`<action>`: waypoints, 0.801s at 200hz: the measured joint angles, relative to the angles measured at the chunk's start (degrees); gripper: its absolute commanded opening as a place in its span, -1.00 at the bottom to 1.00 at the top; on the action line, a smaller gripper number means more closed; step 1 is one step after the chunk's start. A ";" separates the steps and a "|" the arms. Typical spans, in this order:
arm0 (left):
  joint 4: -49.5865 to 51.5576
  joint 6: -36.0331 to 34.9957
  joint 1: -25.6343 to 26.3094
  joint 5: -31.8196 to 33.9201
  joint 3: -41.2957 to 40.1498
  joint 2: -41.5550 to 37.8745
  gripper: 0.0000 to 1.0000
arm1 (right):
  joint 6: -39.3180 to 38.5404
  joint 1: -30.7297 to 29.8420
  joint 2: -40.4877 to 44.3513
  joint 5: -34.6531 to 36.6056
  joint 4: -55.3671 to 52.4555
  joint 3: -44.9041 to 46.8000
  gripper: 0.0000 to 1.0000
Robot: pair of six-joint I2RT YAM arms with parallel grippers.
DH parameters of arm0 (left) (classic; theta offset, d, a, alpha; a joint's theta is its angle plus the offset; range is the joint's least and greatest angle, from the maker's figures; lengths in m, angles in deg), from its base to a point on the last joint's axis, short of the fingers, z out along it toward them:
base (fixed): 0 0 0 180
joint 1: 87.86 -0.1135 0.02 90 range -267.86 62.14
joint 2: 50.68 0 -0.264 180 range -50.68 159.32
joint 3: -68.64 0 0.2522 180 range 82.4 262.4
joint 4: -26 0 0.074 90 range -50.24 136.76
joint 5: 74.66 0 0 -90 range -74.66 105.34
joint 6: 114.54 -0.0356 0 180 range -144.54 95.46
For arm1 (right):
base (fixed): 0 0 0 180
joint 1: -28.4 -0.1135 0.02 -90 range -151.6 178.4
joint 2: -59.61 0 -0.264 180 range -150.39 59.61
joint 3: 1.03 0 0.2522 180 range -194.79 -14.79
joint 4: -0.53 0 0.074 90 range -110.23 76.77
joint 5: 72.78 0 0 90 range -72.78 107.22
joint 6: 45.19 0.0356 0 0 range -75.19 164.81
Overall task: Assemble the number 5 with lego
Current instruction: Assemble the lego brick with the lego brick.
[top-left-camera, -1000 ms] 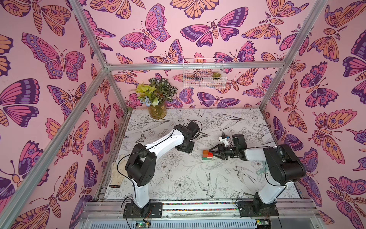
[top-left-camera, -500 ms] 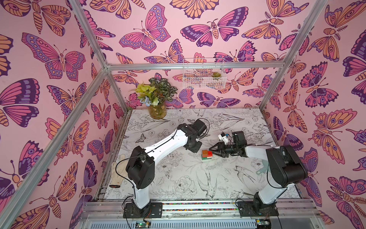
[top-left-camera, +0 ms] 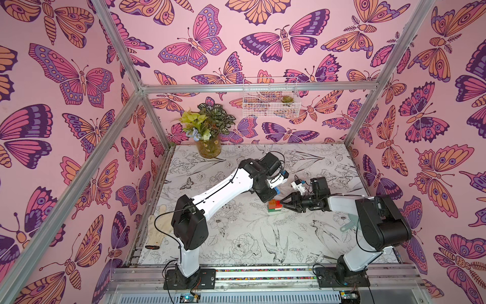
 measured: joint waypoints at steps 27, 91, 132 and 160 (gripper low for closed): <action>1.95 -1.86 0.00 -0.85 2.49 4.00 -0.92 | 0.72 0.00 -2.10 -1.29 2.84 0.17 0.02; 4.11 -6.75 0.07 -3.69 4.68 7.34 -0.91 | 2.01 0.00 -3.67 -2.84 6.78 1.31 -0.03; 4.31 -12.04 0.11 -4.04 4.74 7.34 -0.96 | 2.38 0.37 -4.07 -3.13 7.89 1.70 -0.05; 4.46 -14.51 0.11 -3.96 5.11 7.34 -0.95 | 2.62 0.63 -4.72 -3.50 8.39 1.70 -0.07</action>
